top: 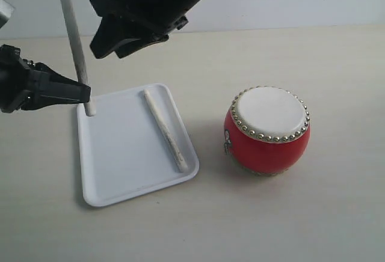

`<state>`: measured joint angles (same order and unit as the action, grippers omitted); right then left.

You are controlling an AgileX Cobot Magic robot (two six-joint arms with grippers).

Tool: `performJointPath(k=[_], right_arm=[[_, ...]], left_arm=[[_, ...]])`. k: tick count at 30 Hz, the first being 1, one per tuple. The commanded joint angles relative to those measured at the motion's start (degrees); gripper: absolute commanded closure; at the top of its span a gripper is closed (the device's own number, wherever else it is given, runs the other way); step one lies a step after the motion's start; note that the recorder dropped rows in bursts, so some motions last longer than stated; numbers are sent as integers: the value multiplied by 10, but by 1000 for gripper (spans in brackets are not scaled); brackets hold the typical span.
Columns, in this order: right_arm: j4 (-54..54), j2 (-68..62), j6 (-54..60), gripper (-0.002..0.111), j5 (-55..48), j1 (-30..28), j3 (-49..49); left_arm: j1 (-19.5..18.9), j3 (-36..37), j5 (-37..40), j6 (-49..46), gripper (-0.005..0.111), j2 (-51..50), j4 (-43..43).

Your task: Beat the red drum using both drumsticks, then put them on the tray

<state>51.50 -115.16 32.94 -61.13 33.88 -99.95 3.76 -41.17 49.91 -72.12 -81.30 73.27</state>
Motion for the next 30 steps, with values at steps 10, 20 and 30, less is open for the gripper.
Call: performJointPath(k=[10, 20, 30], right_arm=[[105, 4, 123, 65, 27, 0, 19], [88, 4, 118, 65, -8, 1, 19], [123, 4, 120, 87, -9, 4, 19]], left_arm=[[-5, 35, 121, -134, 107, -22, 137], [-5, 35, 118, -144, 107, -22, 186], [-4, 35, 117, -146, 107, -22, 215]])
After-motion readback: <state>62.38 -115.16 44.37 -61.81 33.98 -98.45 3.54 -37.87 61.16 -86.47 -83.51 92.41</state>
